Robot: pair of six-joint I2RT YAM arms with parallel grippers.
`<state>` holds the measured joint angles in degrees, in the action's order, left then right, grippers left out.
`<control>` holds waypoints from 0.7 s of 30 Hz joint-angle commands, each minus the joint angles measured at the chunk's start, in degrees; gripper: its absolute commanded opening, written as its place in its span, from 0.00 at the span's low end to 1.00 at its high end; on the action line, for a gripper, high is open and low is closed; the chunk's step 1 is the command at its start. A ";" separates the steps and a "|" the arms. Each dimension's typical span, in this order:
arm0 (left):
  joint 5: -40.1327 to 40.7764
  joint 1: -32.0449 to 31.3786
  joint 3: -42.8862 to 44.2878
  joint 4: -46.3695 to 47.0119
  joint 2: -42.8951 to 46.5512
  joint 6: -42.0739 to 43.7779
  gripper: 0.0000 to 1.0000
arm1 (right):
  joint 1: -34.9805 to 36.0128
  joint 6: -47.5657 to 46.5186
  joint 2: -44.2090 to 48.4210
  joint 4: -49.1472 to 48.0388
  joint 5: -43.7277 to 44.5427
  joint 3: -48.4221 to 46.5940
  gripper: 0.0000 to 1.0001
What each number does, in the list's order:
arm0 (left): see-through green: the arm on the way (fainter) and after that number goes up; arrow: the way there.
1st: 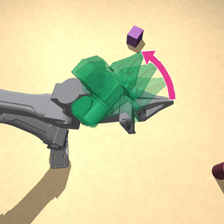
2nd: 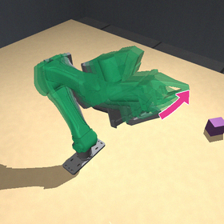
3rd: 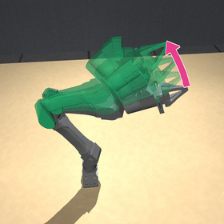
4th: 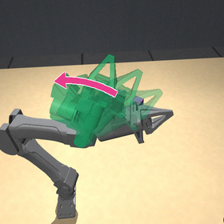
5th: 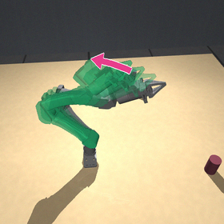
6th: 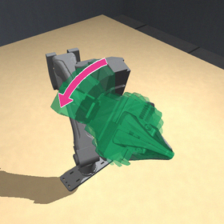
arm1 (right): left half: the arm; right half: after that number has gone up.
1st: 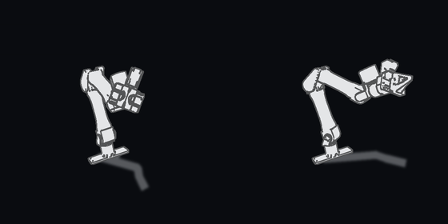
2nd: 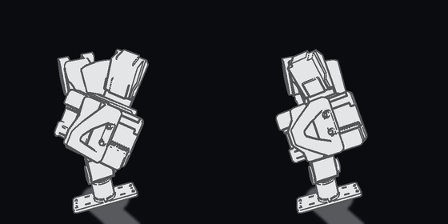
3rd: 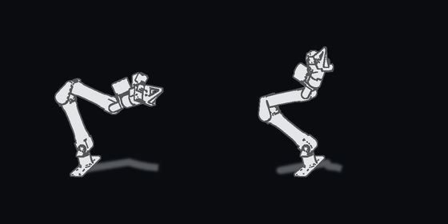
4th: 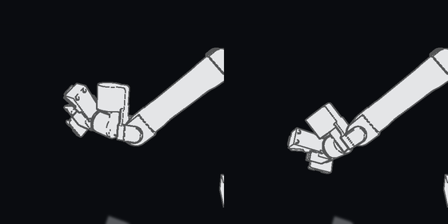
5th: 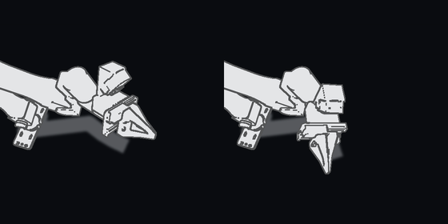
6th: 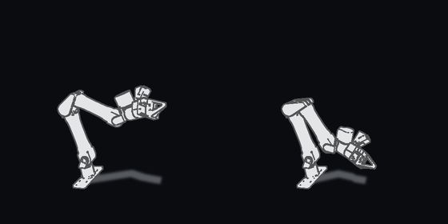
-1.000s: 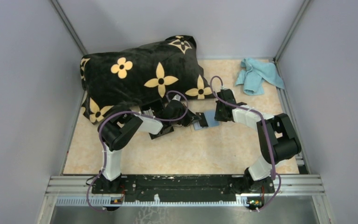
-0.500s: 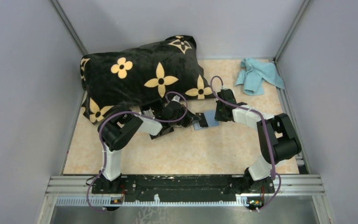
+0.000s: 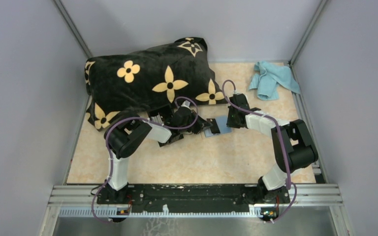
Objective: Put the credit cards into the card holder
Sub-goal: Insert the credit card into the card holder.
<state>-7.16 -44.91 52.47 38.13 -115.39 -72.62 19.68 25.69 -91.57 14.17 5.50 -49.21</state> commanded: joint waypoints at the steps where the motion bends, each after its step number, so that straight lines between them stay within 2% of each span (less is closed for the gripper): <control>1: -0.03 -0.18 -0.18 -0.36 0.02 1.48 0.00 | -0.57 -0.03 -0.19 -0.73 -0.22 -0.53 0.15; 8: 0.04 -0.26 -0.17 -0.83 -0.40 1.63 0.00 | -0.53 -0.01 -0.19 -0.86 -0.24 -0.16 0.15; 21: -0.88 -0.36 0.16 3.64 -2.05 0.22 0.00 | -0.53 0.06 -0.35 -0.82 -0.22 -0.15 0.15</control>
<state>-7.22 -44.93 52.47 38.74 -116.14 -72.20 19.68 25.69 -91.57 14.17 5.48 -49.19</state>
